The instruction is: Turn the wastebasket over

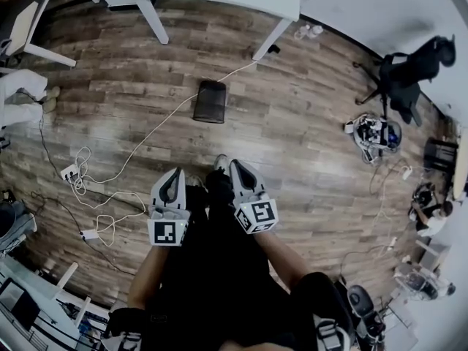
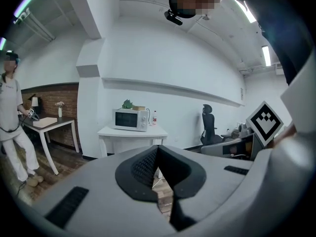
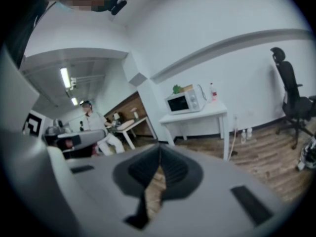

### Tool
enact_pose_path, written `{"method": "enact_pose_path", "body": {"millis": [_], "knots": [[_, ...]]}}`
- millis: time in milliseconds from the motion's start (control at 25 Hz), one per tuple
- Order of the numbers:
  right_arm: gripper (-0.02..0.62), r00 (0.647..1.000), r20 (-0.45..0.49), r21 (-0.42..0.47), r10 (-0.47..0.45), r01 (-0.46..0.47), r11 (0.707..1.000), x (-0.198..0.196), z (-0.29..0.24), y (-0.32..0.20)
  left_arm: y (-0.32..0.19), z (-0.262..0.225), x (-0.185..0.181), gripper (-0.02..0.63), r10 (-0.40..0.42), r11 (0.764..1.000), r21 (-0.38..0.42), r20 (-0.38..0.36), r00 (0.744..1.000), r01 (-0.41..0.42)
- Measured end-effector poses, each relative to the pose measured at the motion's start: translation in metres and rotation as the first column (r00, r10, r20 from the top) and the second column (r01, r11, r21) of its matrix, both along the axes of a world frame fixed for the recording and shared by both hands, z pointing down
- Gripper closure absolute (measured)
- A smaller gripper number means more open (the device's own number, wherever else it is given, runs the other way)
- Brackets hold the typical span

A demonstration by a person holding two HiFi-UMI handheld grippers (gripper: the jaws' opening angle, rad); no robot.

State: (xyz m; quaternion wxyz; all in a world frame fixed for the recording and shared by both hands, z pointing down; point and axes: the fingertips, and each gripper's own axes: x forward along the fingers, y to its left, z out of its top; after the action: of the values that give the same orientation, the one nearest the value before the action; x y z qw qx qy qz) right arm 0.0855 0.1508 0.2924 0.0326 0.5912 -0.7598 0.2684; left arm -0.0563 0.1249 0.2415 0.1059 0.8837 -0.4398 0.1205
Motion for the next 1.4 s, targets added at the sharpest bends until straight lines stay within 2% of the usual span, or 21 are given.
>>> {"method": "enact_pose_path", "body": {"millis": [240, 440, 520, 640, 760, 880, 960, 1040, 1400], "knots": [[0.561, 0.999, -0.026, -0.055, -0.022, 0.02, 0.998, 0.012, 0.042, -0.036, -0.044, 0.017, 0.014, 0.575, -0.018, 1.0, 0.023, -0.005, 1.0, 0.018], [0.561, 0.998, -0.054, -0.094, -0.024, 0.019, 0.995, 0.009, 0.08, -0.066, -0.075, 0.035, 0.01, 0.574, -0.016, 1.0, -0.007, -0.02, 1.0, 0.016], [0.561, 0.997, -0.071, -0.111, -0.021, 0.013, 0.994, 0.006, 0.1, -0.076, -0.087, 0.045, 0.008, 0.574, 0.025, 1.0, -0.003, 0.002, 1.0, -0.025], [0.561, 0.996, -0.091, -0.169, -0.024, 0.009, 0.986, -0.005, 0.133, -0.089, -0.108, 0.059, 0.002, 0.574, 0.143, 0.988, 0.042, 0.083, 0.986, -0.147], [0.561, 0.992, -0.116, -0.214, -0.044, 0.018, 0.977, -0.015, 0.162, -0.102, -0.128, 0.081, -0.009, 0.575, 0.132, 0.991, -0.037, 0.052, 0.99, -0.13], [0.561, 0.989, -0.138, -0.243, -0.049, 0.015, 0.97, -0.02, 0.194, -0.11, -0.146, 0.092, -0.012, 0.574, 0.148, 0.989, -0.038, 0.042, 0.988, -0.146], [0.561, 0.988, -0.146, -0.27, -0.049, 0.008, 0.963, -0.023, 0.219, -0.115, -0.157, 0.101, -0.014, 0.574, 0.128, 0.991, -0.044, 0.009, 0.992, -0.127], [0.561, 0.986, -0.154, -0.301, -0.059, 0.01, 0.954, -0.028, 0.244, -0.118, -0.161, 0.112, -0.017, 0.574, 0.125, 0.99, -0.068, 0.008, 0.992, -0.124], [0.561, 0.957, -0.223, -0.436, -0.184, 0.071, 0.897, -0.041, 0.371, -0.119, -0.175, 0.16, -0.012, 0.575, 0.139, 0.987, -0.078, -0.015, 0.99, -0.14]]}}
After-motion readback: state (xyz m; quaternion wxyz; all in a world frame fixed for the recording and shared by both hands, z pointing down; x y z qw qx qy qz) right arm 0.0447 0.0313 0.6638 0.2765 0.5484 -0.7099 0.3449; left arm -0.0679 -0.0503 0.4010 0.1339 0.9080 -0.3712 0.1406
